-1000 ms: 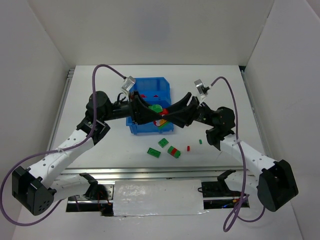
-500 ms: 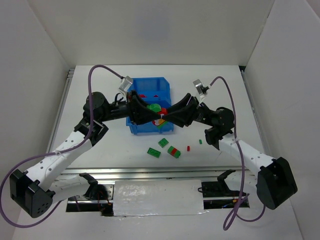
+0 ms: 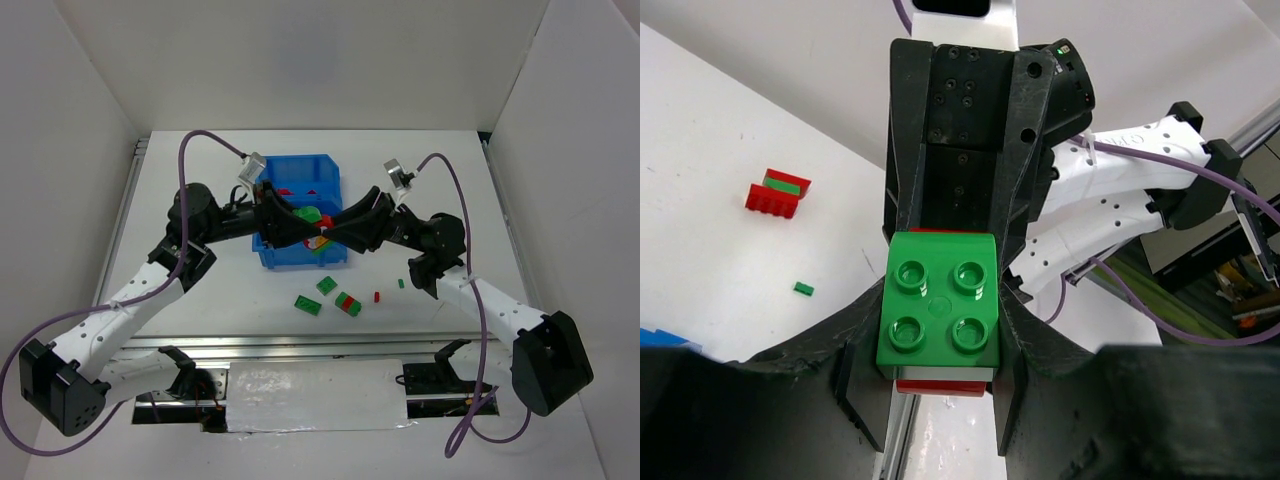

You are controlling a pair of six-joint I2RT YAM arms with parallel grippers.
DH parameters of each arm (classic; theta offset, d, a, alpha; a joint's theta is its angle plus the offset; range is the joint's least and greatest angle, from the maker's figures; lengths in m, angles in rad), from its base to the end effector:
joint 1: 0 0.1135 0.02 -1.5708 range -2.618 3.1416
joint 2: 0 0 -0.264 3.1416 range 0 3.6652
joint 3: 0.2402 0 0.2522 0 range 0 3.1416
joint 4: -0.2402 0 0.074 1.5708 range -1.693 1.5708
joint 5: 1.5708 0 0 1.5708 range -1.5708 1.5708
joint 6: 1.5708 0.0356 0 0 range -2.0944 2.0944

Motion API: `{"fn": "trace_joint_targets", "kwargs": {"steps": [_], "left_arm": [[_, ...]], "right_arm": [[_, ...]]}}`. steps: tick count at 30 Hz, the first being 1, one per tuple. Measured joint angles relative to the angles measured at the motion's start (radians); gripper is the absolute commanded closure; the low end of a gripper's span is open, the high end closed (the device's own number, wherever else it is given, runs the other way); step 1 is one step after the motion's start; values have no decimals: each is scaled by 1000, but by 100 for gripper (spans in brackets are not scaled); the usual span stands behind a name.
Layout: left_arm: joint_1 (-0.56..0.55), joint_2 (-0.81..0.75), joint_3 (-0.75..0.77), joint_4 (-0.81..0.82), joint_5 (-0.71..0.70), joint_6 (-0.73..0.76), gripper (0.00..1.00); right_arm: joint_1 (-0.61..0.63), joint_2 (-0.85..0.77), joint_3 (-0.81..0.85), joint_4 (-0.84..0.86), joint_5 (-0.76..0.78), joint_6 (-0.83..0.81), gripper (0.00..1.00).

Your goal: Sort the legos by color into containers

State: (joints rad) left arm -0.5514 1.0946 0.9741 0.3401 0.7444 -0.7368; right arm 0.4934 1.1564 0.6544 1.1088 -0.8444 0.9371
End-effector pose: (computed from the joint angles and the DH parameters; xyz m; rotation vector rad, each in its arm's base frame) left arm 0.1979 -0.1500 0.4001 0.5667 1.5027 -1.5326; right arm 0.1966 0.1359 0.3456 -0.6355 1.1983 1.6390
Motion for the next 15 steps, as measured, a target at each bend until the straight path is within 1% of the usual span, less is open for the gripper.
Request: {"fn": "trace_joint_targets", "kwargs": {"steps": [9, 11, 12, 15], "left_arm": [[16, 41, 3, 0, -20, -8, 84], [23, 57, 3, 7, -13, -25, 83], [26, 68, 3, 15, -7, -32, 79], [31, 87, 3, 34, 4, -56, 76]], "right_arm": [[-51, 34, -17, 24, -24, 26, 100], [-62, 46, -29, 48, -28, 45, 100], [-67, 53, -34, 60, -28, 55, 100], [-77, 69, -43, 99, -34, 89, 100]]}}
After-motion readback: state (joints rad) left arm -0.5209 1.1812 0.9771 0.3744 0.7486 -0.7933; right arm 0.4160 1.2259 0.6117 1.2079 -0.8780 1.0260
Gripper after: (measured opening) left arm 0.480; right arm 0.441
